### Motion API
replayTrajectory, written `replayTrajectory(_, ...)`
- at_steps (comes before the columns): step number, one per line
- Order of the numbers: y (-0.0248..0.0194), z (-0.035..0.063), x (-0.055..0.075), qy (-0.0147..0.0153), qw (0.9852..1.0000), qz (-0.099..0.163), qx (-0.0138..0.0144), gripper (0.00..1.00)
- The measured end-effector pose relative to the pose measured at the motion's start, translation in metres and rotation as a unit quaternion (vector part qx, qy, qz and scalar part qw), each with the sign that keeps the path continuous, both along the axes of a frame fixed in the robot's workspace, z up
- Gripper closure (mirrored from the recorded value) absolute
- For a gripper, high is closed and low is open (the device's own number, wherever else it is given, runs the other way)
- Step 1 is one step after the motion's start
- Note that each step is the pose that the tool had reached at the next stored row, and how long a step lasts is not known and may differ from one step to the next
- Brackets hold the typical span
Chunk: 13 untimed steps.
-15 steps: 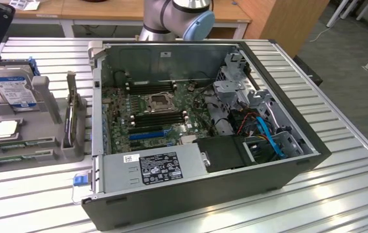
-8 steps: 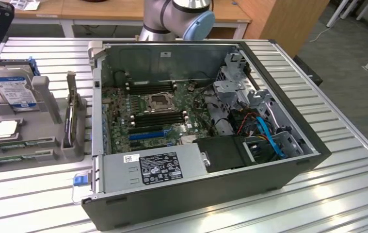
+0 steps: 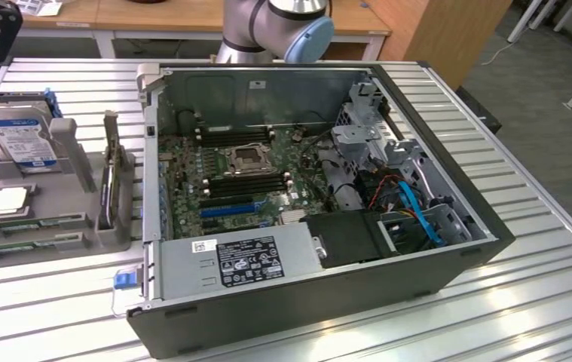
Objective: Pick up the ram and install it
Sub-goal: 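Pick up the ram and move it above insertion slot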
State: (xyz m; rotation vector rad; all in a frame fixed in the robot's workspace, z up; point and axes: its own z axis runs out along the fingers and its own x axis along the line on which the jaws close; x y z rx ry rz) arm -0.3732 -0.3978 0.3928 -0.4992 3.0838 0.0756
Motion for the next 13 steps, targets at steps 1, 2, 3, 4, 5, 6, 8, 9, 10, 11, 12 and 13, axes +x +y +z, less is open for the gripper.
replayTrajectory(1, 0.0000, 0.0000, 0.0000, 0.0000, 1.0000, 0.009, 0.0000, 0.89)
replayTrajectory(2, 0.0000, 0.0000, 0.0000, 0.0000, 0.9998, 0.018, 0.0000, 0.89)
replayTrajectory(3, 0.0000, 0.0000, 0.0000, 0.0000, 0.9996, 0.027, 0.0000, 0.89)
replayTrajectory(4, 0.0000, -0.0001, 0.0000, -0.0001, 0.9993, 0.036, 0.0000, 0.89)
replayTrajectory(5, 0.0000, 0.0000, 0.0000, 0.0000, 0.9990, 0.045, 0.0000, 0.89)
replayTrajectory(6, 0.0000, 0.0000, 0.0000, 0.0000, 0.9985, 0.054, 0.0000, 0.89)
replayTrajectory(8, 0.0000, -0.0001, 0.0000, 0.0000, 0.9974, 0.072, 0.0000, 0.89)
replayTrajectory(9, 0.0000, -0.0001, 0.0000, 0.0000, 0.9967, 0.081, 0.0000, 0.89)
replayTrajectory(10, 0.0000, 0.0000, 0.0000, 0.0000, 0.9959, 0.091, 0.0000, 0.89)
replayTrajectory(11, 0.0000, 0.0000, 0.0000, 0.0000, 0.9950, 0.100, 0.0000, 0.89)
replayTrajectory(12, 0.0000, -0.0001, 0.0000, 0.0000, 0.9941, 0.109, 0.0000, 0.89)
replayTrajectory(13, 0.0000, 0.0000, 0.0000, 0.0000, 0.9931, 0.117, 0.0000, 0.89)
